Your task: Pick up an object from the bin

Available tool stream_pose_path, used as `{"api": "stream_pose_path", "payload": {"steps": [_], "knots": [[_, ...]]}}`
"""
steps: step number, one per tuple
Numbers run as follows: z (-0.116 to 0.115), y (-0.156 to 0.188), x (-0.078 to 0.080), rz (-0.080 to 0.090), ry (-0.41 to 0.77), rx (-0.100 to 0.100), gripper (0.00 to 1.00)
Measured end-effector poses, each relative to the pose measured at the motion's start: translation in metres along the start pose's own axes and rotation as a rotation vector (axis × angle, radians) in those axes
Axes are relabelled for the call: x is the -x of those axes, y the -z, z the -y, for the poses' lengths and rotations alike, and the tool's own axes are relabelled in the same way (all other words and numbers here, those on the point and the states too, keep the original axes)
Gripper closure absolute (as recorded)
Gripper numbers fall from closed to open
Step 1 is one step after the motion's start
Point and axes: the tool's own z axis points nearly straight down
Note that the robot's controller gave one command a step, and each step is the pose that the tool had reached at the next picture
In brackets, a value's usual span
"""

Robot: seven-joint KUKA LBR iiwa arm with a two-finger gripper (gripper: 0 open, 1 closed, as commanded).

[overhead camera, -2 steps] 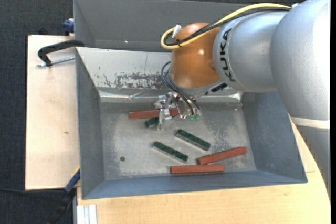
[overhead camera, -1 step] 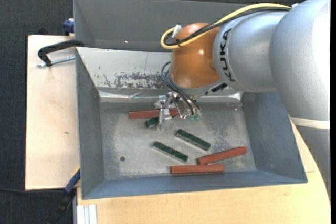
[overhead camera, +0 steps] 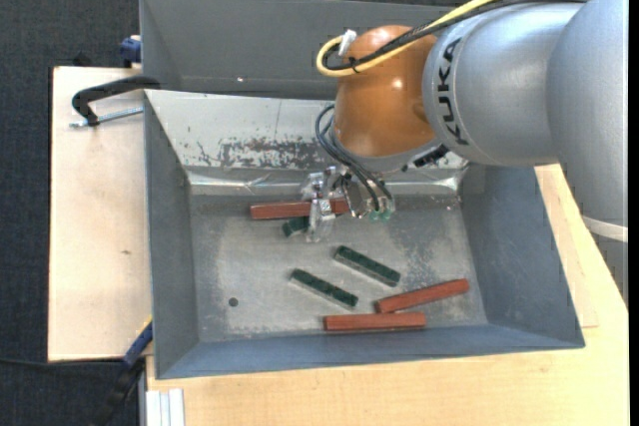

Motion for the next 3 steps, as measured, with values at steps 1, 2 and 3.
{"api": "stream_pose_path", "payload": {"steps": [1, 2, 3], "knots": [[-0.016, 0.027, 0.015, 0.011, -0.015, 0.001, 1.0], [-0.01, 0.088, 0.003, 0.001, 0.006, -0.001, 1.0], [-0.023, 0.111, 0.014, 0.013, -0.036, 0.0, 1.0]]}}
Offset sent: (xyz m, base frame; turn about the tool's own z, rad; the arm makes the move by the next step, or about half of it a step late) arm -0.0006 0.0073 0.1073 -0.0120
